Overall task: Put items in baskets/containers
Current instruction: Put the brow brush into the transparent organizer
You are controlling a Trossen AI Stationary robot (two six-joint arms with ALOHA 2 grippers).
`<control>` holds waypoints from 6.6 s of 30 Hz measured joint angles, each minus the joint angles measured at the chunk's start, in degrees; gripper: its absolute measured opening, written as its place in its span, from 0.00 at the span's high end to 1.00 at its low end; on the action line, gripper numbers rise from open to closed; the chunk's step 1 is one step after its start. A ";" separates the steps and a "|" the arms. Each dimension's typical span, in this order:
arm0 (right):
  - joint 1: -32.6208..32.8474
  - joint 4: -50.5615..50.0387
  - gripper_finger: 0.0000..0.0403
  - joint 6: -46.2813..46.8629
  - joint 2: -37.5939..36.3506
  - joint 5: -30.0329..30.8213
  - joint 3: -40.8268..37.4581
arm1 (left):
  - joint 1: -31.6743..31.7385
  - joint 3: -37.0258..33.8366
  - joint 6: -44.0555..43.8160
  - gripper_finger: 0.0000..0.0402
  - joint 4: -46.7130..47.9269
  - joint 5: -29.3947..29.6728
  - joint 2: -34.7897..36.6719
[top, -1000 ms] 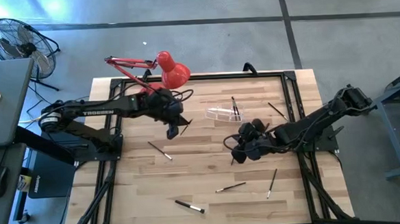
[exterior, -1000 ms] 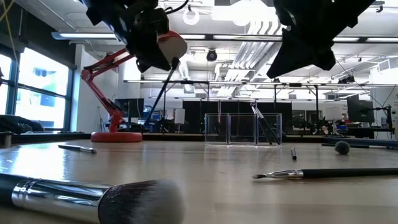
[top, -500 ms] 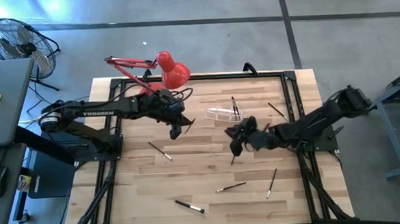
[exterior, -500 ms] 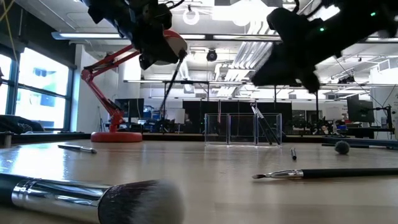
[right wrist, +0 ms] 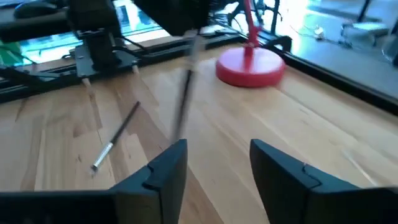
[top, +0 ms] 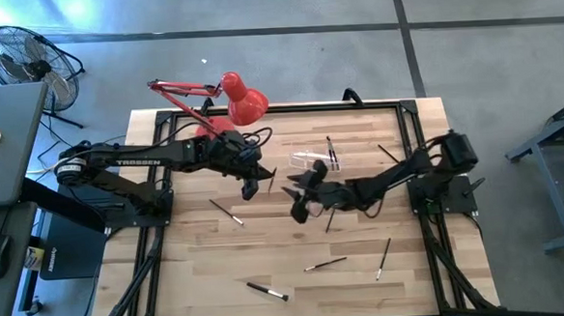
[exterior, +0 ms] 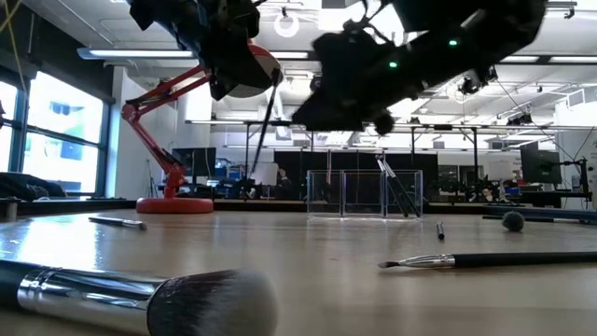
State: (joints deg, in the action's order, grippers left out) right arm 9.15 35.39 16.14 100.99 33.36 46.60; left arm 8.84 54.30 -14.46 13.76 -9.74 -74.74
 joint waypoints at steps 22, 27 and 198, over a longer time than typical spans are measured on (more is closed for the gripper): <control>-5.20 0.29 0.69 1.57 3.67 -8.28 8.09 | 0.02 0.00 0.63 1.00 -0.72 -1.44 -0.04; -5.65 0.45 0.96 0.77 3.67 -12.10 8.09 | 0.02 0.00 0.63 1.00 -0.74 -1.45 -0.05; 5.84 -26.11 1.00 20.93 -74.51 -19.72 -39.31 | 4.63 6.10 3.25 0.85 -48.17 25.74 -34.21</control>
State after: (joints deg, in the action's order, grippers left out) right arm 14.98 9.28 37.07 26.48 13.64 7.29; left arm 13.47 60.40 -11.21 -34.41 16.00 -108.95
